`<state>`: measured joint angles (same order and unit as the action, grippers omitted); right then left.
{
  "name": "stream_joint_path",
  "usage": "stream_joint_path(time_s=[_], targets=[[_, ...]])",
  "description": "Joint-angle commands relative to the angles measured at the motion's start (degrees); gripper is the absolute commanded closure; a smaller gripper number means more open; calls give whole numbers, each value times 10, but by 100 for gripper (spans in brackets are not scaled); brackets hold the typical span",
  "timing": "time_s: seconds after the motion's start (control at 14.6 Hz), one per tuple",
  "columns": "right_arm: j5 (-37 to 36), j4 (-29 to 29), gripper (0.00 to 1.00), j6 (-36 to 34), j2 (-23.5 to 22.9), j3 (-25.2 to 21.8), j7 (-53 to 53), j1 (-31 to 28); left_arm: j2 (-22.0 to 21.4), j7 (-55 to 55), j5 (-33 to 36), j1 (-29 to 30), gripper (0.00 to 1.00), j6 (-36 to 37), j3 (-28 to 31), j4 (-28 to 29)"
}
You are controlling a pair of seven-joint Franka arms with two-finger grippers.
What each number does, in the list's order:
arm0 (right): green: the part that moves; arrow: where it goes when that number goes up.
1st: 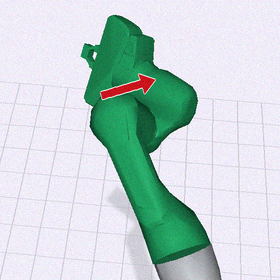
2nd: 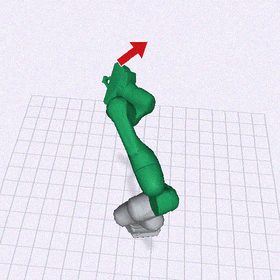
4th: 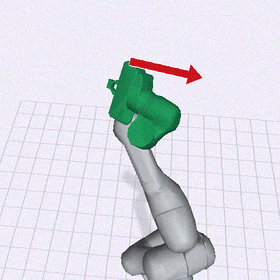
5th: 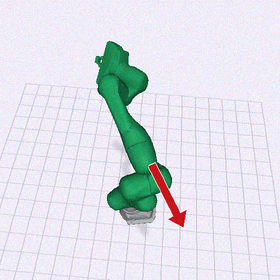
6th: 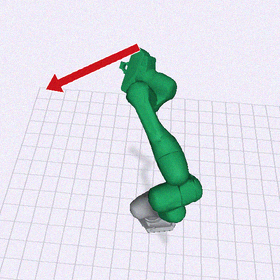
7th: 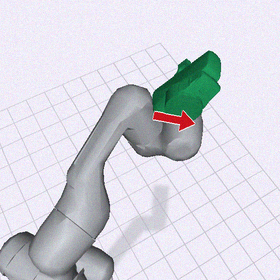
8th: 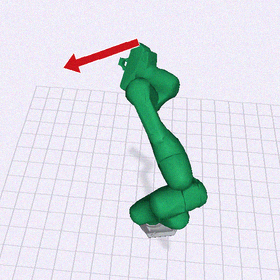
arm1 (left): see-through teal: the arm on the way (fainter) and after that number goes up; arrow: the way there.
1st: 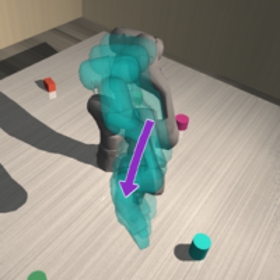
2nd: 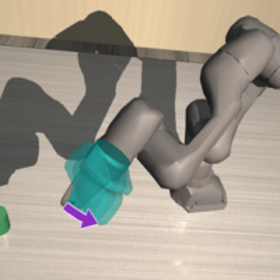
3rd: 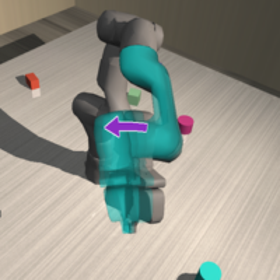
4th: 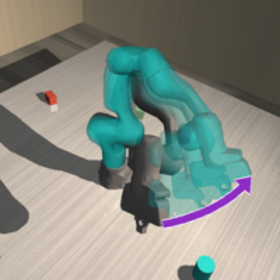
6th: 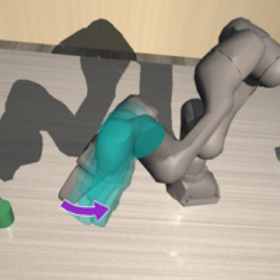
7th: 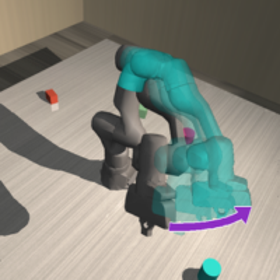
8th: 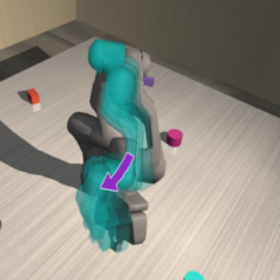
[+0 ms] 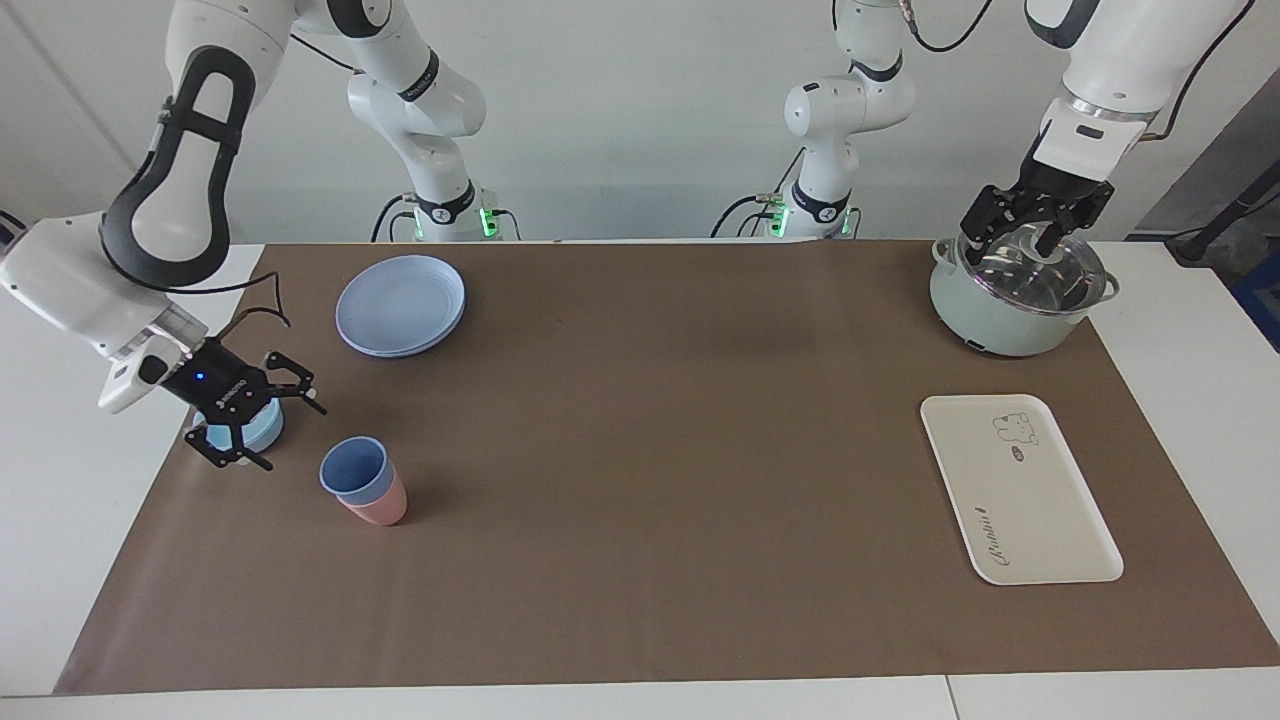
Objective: Place cup on tray
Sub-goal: 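Move the right gripper over the blue cup stacked in the pink cup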
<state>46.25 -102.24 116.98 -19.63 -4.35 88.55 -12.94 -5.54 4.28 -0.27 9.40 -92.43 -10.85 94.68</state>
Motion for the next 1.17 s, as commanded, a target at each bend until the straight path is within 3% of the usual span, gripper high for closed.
stream_joint_path(time_s=[0.0,0.62,1.1], targets=[[60,-3,0,-1,-31,7,72,-8,-5,-1,-5,4,0,5,0,4],[176,-8,0,2,-74,8,188,-3,-5,-1,-5,4,0,5,0,4],[193,-11,0,9,-79,9,234,9,-5,-1,-5,4,0,5,0,4]])
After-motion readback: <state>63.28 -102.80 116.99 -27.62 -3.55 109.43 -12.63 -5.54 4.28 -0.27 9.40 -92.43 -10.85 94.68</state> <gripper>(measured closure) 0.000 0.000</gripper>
